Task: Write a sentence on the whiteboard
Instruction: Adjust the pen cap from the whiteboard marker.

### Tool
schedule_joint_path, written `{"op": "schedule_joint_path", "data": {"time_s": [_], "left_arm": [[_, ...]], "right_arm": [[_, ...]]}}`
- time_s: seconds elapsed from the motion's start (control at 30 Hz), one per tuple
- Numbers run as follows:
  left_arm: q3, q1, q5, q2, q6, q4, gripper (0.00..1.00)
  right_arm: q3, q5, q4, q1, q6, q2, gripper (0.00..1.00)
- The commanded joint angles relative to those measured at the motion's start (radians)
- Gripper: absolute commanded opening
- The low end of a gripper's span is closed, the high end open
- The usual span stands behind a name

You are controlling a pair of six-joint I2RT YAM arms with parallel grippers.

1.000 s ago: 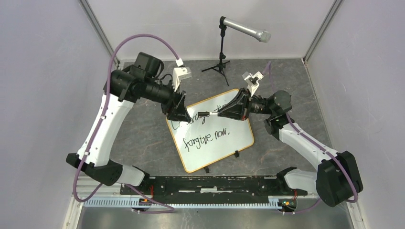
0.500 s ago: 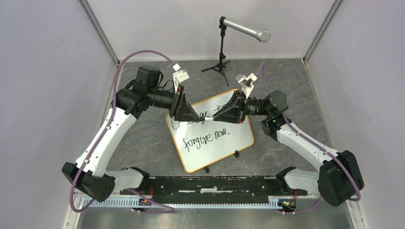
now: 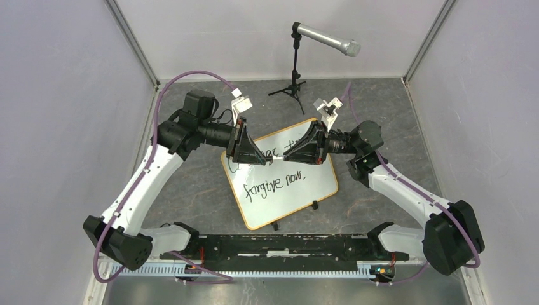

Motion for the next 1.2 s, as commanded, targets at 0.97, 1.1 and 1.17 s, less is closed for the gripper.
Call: {"op": "schedule_joint_path", "data": {"time_s": [0.97,1.1,1.17], "left_arm": [[0.019,-0.059,0.05,0.037,-0.13,0.168,0.03],[0.001,-0.06,0.058,0.037,-0.154,0.2,0.02],[-0.001,-0.059,0.066,0.036,-0.177,0.227,0.02]], "right_arm": [[0.096,0.018,-0.027,0.119,-0.051,0.048,0.0],[0.099,0.018,0.001,0.139,-0.031,0.055,0.0],[0.099,0.02,0.002,0.15,-0.031,0.061,0.0]]}}
